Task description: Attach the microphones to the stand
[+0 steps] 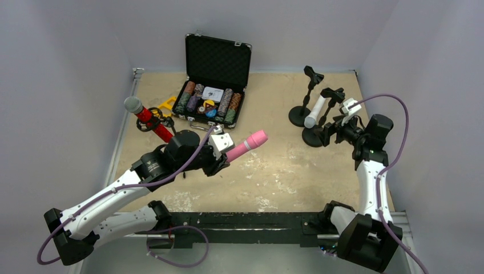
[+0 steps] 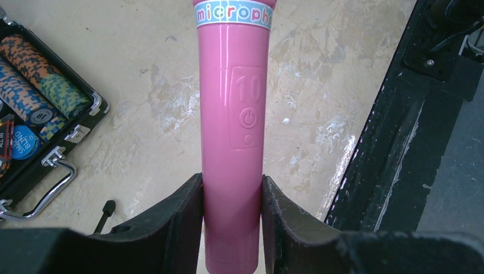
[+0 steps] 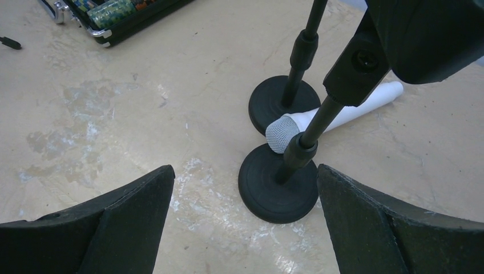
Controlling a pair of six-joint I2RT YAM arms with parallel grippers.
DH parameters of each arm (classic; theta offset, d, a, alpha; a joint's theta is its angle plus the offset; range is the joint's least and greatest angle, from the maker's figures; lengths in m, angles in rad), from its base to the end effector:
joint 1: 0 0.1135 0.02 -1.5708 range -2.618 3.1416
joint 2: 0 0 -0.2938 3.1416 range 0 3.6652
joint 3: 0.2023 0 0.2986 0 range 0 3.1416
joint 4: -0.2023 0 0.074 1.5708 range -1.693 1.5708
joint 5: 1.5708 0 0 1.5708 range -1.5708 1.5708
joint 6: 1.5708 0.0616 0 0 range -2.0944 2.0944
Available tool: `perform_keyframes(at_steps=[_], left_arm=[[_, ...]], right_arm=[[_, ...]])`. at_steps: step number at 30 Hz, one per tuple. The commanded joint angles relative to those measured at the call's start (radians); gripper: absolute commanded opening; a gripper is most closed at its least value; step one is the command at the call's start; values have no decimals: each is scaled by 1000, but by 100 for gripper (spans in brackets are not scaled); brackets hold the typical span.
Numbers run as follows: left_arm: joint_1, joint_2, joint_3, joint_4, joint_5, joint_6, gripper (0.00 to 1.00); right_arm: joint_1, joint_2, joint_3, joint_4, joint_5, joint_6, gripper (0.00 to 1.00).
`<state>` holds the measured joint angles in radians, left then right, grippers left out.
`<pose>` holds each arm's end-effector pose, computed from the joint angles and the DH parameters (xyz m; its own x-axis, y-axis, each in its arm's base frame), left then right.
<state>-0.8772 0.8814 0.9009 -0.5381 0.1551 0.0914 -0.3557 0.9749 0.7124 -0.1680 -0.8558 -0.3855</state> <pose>0.1471 -0.1918 0.3390 -0.2384 0.4278 -0.8719 0.8709 0.4915 0.0030 0.2572 -0.0459 0.2910 -0.2065 -0.1863 -0.9606 -0.5316 0.8456 -0.0497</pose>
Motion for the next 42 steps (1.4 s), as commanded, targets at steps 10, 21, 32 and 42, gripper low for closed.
perform_keyframes(at_steps=[10, 21, 32, 42], left_arm=[[4, -14, -7, 57, 9, 20, 0], [4, -22, -9, 58, 4, 24, 0], [4, -27, -11, 57, 0, 29, 0], [4, -29, -13, 57, -2, 33, 0]], right_arm=[[-7, 52, -11, 212, -57, 10, 98], [-5, 107, -3, 438, -38, 142, 92], [45, 220, 15, 574, 5, 157, 70], [49, 225, -8, 594, 49, 141, 14]])
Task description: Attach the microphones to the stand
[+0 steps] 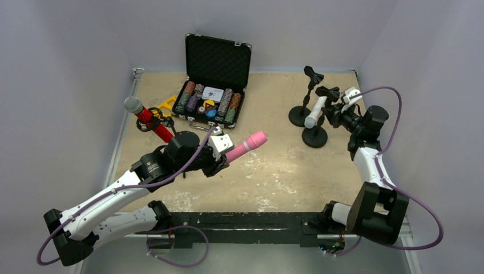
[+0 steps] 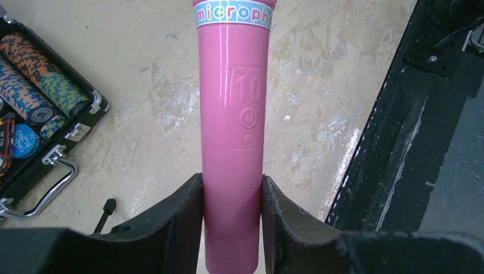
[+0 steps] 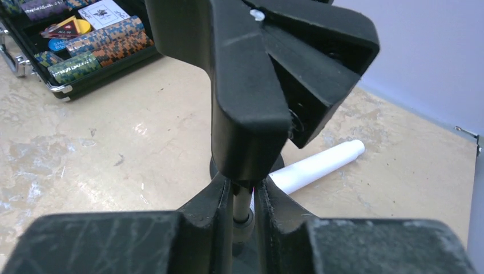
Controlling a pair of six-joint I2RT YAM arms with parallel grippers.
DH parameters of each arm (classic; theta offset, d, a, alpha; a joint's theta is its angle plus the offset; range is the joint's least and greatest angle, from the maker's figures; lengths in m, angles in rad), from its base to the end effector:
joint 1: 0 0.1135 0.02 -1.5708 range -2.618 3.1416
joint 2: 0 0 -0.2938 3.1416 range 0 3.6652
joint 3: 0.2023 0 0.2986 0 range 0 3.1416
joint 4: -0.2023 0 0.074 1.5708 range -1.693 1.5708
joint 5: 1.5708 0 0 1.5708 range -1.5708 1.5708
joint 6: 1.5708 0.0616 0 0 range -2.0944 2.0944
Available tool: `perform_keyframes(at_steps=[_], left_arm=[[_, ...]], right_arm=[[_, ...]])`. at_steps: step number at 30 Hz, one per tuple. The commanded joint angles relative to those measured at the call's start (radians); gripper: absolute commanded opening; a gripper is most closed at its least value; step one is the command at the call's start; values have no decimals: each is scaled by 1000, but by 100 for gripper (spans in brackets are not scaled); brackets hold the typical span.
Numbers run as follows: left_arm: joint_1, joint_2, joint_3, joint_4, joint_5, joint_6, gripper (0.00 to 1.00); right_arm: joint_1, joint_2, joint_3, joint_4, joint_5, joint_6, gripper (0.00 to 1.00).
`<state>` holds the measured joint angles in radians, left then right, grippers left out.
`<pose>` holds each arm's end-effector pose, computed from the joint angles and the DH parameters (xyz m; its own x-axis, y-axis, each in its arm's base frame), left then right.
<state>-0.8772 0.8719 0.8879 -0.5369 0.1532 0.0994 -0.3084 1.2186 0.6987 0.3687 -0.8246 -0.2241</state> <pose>0.1459 -0.1902 0.3360 -0.2328 0.4334 -0.8706 0.8720 0.4894 0.0105 0.3156 -0.0531 0.2786 -0.0320 -0.1481 -0.9885 -0.5053 0.8556 -0.1119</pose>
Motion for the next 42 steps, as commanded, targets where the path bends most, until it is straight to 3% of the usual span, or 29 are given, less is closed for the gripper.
perform_keyframes(at_steps=[1, 8, 29, 37, 42], left_arm=[[4, -22, 0, 57, -1, 25, 0], [4, -32, -3, 57, -1, 29, 0], [4, -43, -3, 55, 11, 28, 0], [4, -45, -3, 55, 13, 29, 0], [4, -46, -3, 55, 13, 30, 0]], right_arm=[[2, -24, 4, 50, 13, -28, 11], [-5, -106, -3, -32, 30, -57, 2], [-35, -189, 16, -214, 127, -113, 0], [-52, -199, 8, -225, 102, -116, 0], [-52, -226, 20, -316, -3, -165, 0]])
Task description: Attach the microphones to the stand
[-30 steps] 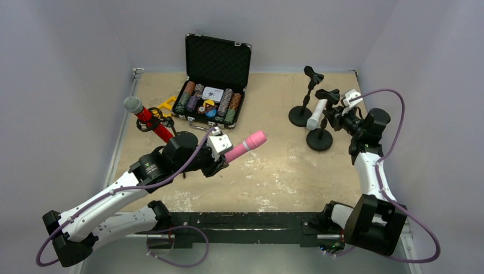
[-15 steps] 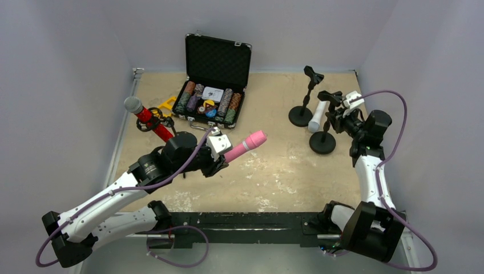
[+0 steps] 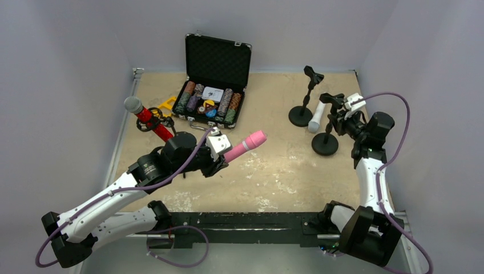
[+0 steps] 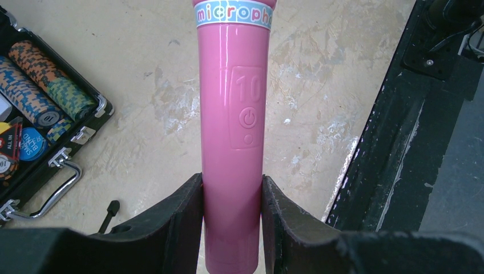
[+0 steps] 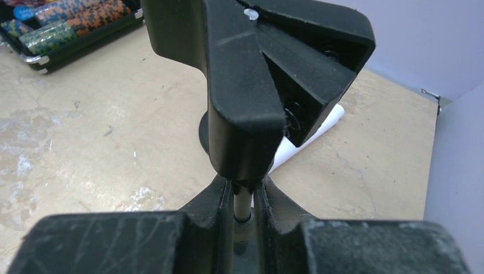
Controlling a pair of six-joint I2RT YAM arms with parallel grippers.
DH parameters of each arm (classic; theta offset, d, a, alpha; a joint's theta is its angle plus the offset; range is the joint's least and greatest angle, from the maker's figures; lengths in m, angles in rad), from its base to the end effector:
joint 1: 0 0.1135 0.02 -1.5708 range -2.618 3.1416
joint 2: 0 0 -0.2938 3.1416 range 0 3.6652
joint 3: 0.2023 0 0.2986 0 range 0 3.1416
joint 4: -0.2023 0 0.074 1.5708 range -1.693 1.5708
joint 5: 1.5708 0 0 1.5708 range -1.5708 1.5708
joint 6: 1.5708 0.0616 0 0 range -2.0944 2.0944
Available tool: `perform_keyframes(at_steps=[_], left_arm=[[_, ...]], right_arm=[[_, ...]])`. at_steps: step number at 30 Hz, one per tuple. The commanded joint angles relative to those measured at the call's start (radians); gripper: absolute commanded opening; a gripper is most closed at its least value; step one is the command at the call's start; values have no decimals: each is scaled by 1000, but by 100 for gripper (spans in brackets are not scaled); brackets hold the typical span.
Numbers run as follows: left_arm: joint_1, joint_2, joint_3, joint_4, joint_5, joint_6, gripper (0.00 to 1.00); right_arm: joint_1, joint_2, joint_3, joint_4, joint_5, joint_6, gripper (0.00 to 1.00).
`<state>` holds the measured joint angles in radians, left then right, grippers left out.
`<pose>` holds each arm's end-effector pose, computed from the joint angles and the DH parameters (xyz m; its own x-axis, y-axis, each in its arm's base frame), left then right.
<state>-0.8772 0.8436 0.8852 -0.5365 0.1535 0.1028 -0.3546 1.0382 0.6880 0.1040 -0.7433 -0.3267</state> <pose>0.1418 -0.1853 0.3410 -0.2152 0.4175 -0.8828 0.8726 0.4880 0.0181 0.2788 -0.0588 0.2935 -0.1010 -0.2146 -0.9715 -0.4142 0.8969 -0.1550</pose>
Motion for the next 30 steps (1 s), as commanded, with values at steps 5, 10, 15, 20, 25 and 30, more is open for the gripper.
perform_keyframes(at_steps=[5, 10, 15, 20, 25, 30], left_arm=[[4, -19, -1, 57, 12, 27, 0], [4, -20, -3, 61, 11, 25, 0], [4, -27, -10, 71, 5, 26, 0], [4, -32, -15, 79, -2, 28, 0], [4, -43, -29, 91, -21, 36, 0], [4, -58, -42, 105, -46, 45, 0]], right_arm=[[-5, -98, 28, -148, -188, -92, 0], [32, -131, 37, -254, -247, -128, 0], [143, -153, 58, -321, -255, -150, 0], [256, -128, 102, -343, -292, -125, 0], [408, -75, 148, -312, -280, -81, 0], [517, -12, 199, -283, -273, -37, 0]])
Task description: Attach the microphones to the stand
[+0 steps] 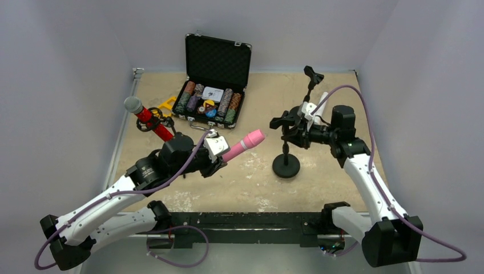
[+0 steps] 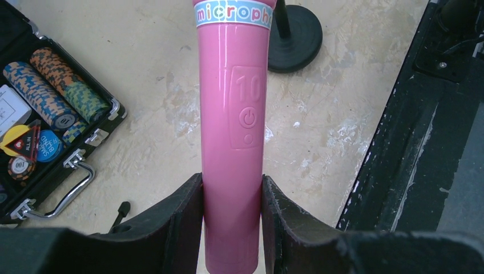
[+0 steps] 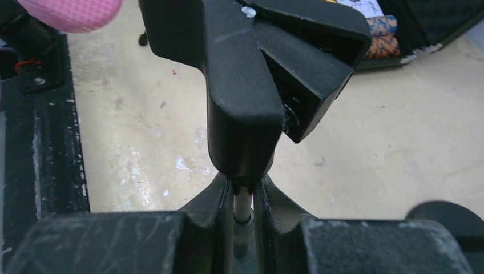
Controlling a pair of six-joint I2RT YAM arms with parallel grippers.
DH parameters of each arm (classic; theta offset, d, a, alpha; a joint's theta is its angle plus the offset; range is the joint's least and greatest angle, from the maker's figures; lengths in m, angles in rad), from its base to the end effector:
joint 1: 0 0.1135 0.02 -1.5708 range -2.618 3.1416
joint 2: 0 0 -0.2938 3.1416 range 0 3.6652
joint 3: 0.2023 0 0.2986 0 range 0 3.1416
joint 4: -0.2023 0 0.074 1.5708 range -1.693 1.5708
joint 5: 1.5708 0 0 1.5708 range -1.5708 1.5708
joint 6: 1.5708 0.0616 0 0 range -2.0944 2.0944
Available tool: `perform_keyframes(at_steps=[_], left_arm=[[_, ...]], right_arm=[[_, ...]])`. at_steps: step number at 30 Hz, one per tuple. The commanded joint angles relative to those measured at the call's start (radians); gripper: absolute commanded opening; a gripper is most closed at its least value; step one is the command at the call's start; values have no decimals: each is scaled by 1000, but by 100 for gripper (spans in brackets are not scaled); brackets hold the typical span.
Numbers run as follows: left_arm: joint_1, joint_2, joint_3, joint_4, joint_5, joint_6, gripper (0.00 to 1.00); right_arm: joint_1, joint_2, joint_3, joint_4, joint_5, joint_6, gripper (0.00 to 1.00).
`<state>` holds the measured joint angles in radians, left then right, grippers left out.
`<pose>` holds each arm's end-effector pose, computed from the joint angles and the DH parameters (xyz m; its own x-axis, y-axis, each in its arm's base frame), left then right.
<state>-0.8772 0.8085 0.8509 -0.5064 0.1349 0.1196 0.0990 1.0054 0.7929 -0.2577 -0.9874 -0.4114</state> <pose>0.1391 -0.1803 0.3379 -0.1840 0.4062 -0.8951 0.8670 0.4961 0.0469 0.2511 0.0766 0.3096 -0.0954 -0.2308 -0.9683 -0.9088 0.4171 -0.0099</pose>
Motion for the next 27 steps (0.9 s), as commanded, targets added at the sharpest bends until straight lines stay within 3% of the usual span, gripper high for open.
perform_keyframes(at_steps=[1, 7, 21, 24, 27], left_arm=[[4, -24, -11, 78, -30, 29, 0], [4, -33, -21, 90, -46, 38, 0], [4, -41, -27, 94, -43, 41, 0], [4, -44, -28, 94, -43, 41, 0], [4, -47, -29, 95, -41, 41, 0]], right_arm=[[79, 29, 103, 80, -28, 52, 0], [139, 45, 106, 103, -44, 80, 1], [139, -17, -85, 133, -34, 3, 10], [129, -37, -96, 92, -37, -26, 13], [110, -64, -125, 64, -41, -53, 22]])
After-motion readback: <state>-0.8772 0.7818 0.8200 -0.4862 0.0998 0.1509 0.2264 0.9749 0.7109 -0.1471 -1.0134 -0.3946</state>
